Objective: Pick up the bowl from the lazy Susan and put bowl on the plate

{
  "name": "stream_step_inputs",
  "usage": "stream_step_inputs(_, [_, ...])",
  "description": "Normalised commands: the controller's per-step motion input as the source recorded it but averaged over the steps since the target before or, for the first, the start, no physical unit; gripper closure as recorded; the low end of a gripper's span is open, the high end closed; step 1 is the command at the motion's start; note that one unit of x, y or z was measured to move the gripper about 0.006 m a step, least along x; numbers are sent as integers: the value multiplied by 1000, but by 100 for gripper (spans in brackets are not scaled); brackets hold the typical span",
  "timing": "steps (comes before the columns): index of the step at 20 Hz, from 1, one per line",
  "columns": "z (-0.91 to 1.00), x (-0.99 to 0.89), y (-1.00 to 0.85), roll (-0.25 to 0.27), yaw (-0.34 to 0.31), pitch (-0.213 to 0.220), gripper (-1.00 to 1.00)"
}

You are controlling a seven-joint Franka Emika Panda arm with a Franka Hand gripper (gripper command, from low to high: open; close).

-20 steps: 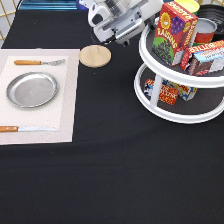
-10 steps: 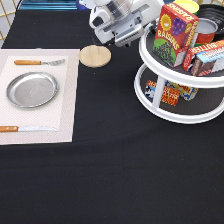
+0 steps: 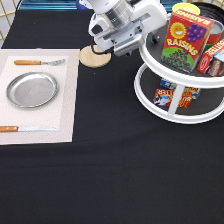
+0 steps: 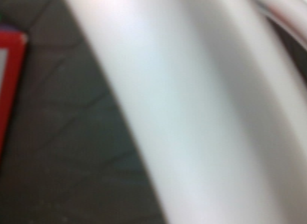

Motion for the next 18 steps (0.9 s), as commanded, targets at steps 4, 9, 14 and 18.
stream_step_inputs(4, [262,389,-82,0,44,7,-100])
stream_step_inputs(9, [649,-358,-127,-18,27,-60,-100])
stream_step_inputs(14, [596,-651,79,-70,14,-94,-100])
stream_step_inputs(18, [195,-804,334,-83,5,-73,-100])
